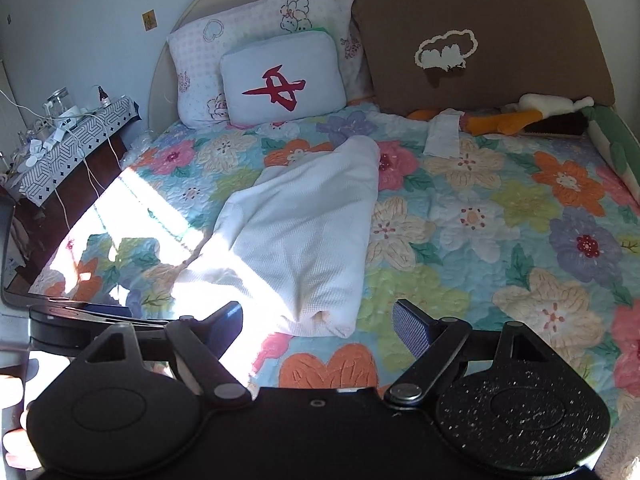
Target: Fold clothes
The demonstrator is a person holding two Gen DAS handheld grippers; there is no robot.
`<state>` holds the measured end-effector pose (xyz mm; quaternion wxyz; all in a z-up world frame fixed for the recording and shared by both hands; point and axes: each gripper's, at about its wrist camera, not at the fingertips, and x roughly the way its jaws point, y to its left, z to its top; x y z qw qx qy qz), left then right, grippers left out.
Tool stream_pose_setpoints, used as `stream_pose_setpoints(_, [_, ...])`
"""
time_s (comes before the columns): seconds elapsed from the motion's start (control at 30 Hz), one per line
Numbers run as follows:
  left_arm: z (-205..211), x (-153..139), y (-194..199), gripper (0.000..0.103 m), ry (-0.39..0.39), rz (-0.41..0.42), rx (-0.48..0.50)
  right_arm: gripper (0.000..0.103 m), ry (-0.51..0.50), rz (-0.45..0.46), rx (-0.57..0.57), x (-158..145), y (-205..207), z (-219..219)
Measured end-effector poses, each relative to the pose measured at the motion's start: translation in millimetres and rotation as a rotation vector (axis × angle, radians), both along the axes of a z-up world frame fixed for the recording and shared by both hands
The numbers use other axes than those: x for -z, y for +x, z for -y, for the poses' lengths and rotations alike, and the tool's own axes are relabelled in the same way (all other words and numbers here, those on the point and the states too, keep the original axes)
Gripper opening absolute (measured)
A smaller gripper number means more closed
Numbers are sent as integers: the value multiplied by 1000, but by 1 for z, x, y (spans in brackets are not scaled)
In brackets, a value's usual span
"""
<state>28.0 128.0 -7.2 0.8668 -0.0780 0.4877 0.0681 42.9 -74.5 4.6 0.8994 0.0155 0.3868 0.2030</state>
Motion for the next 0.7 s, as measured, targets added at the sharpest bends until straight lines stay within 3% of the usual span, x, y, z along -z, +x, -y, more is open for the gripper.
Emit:
stream_pose_setpoints(0.3, [7,-5,-3,92,59,27,25,86,-16,-22,-6,6,-2,-3])
stream_pose_setpoints(0.7, [3,-7,-3,96,65,13,-8,86,-19,-61,-3,14,2,-4])
